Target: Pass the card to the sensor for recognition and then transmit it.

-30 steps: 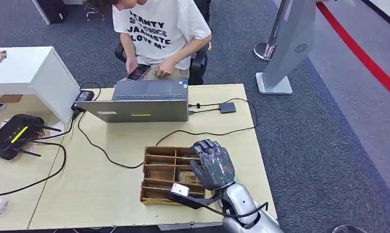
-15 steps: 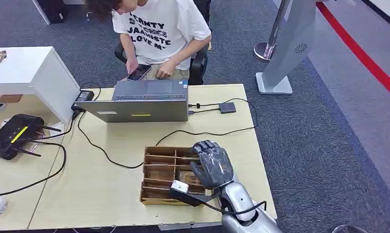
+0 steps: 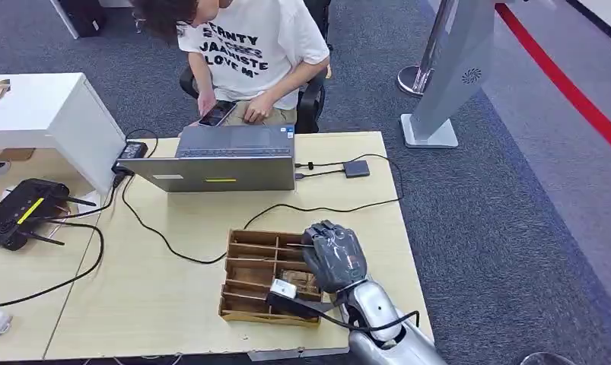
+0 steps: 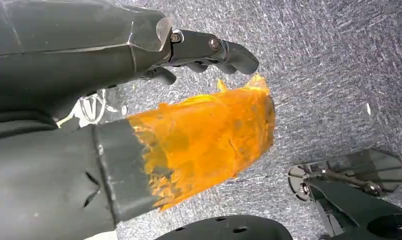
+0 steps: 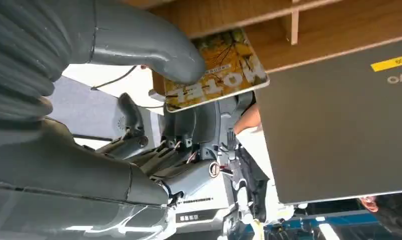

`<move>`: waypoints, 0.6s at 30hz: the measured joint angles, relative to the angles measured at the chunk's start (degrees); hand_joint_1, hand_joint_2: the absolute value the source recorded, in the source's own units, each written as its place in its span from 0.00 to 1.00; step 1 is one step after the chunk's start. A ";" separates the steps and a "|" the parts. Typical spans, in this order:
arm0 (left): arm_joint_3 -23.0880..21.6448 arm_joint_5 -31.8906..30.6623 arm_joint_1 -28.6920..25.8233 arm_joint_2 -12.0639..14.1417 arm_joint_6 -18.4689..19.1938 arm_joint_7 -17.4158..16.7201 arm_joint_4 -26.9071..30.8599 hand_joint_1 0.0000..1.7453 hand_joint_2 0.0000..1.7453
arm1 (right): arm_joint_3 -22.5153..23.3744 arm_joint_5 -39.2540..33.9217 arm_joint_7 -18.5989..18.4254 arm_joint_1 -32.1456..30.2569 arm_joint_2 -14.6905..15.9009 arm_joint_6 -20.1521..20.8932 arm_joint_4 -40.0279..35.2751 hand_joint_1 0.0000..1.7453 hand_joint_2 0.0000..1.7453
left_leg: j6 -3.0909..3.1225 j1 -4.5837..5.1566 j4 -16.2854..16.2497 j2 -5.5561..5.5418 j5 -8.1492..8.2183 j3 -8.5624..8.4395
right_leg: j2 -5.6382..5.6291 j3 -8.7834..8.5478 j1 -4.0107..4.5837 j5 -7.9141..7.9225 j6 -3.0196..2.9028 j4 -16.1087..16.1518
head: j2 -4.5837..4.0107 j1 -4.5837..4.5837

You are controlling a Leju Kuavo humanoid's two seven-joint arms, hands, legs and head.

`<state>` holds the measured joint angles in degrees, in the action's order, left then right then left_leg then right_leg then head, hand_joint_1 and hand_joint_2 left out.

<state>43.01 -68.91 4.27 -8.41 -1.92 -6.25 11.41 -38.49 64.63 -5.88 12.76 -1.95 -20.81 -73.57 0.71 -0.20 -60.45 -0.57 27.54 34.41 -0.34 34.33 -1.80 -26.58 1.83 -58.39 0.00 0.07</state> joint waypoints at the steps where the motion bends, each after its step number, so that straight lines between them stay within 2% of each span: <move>1: 0.00 0.00 0.00 0.00 0.00 0.00 0.00 0.00 0.00 | 0.04 0.00 0.00 0.04 0.00 0.02 0.04 0.94 1.00 | 0.00 0.00 0.00 0.00 0.00 0.00 | 0.00 0.00 0.00 0.00 0.00 0.00 | 0.00 0.00; 15: 0.00 -0.15 0.02 0.00 -0.02 0.00 0.00 0.00 0.00 | 0.50 -0.02 -0.07 -0.03 -0.13 0.24 0.52 0.92 1.00 | 0.00 0.00 0.00 0.01 0.00 0.00 | 0.00 0.01 0.01 0.00 0.00 0.00 | 0.00 -0.02; 16: 0.00 -0.15 0.03 0.00 -0.02 0.00 0.00 0.00 0.00 | 0.50 -0.02 -0.07 -0.04 -0.17 0.24 0.63 0.95 1.00 | 0.00 0.00 0.00 0.01 0.00 -0.01 | -0.01 0.01 0.01 0.00 0.00 0.00 | 0.00 0.00; 18: 0.00 -0.15 0.05 0.00 -0.02 0.00 0.00 0.00 0.00 | 0.50 -0.02 -0.07 -0.04 -0.17 0.24 0.70 0.94 1.00 | 0.00 0.00 0.00 0.02 0.00 -0.02 | -0.01 0.01 0.01 0.00 0.00 0.00 | 0.00 0.00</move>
<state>43.01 -69.07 4.31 -8.41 -1.95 -6.25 11.41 -37.99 64.61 -5.95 12.72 -2.12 -20.57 -72.87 0.71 -0.20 -60.45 -0.55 27.55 34.39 -0.35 34.34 -1.80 -26.57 1.83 -58.39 0.00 0.07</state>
